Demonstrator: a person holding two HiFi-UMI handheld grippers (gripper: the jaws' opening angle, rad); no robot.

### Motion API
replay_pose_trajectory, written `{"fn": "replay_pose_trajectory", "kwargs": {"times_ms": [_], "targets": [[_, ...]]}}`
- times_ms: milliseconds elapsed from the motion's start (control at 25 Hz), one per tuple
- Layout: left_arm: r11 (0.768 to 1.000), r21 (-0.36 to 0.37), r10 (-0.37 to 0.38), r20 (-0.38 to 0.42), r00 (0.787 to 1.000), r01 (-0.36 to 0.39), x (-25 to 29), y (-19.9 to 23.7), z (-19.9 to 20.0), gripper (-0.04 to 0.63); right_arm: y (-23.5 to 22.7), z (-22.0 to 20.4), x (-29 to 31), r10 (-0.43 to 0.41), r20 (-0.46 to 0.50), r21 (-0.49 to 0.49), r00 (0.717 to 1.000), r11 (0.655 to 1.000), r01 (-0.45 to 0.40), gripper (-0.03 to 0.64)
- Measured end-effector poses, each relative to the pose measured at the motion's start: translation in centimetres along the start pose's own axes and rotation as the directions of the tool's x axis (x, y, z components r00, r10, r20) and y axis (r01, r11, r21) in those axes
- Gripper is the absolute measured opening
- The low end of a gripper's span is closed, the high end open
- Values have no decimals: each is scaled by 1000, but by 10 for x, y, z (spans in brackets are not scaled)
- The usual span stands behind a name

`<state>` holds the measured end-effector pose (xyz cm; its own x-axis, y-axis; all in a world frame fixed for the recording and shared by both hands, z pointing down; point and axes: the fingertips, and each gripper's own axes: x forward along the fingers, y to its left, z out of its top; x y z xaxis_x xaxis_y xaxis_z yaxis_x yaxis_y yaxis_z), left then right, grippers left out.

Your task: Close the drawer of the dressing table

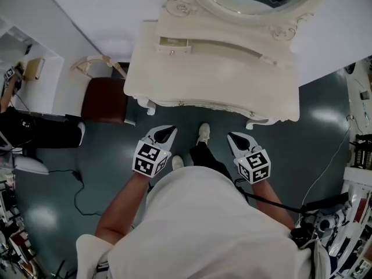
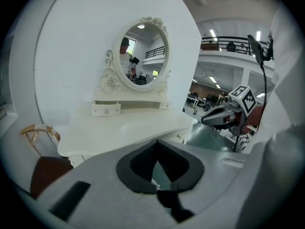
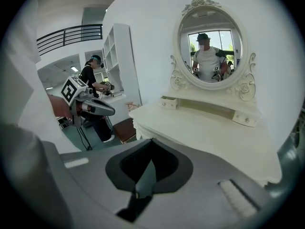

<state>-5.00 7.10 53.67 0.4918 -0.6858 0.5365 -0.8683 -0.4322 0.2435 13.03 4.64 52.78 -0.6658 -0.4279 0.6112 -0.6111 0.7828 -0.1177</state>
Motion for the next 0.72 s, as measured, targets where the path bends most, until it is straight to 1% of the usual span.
{"fn": "replay_pose_trajectory", "kwargs": {"times_ms": [120, 360, 440, 600, 720], "targets": [[999, -21, 43, -21, 999, -44, 30, 20, 22, 35, -40, 24, 20, 27, 6, -2, 1000, 1000, -27, 2], [987, -54, 150, -49, 987, -153, 93, 78, 68, 44, -118, 75, 60, 80, 22, -23, 997, 997, -80, 2], [979, -71, 186, -55, 981, -190, 115, 98, 78, 48, -142, 83, 69, 90, 17, -30, 996, 996, -90, 2], [958, -135, 244, -73, 967, -252, 149, 127, 90, 60, -185, 84, 85, 97, -7, -38, 995, 994, -98, 2], [949, -129, 280, -85, 956, -289, 167, 145, 97, 61, -205, 87, 94, 90, -20, -26, 996, 996, -91, 2]]}}
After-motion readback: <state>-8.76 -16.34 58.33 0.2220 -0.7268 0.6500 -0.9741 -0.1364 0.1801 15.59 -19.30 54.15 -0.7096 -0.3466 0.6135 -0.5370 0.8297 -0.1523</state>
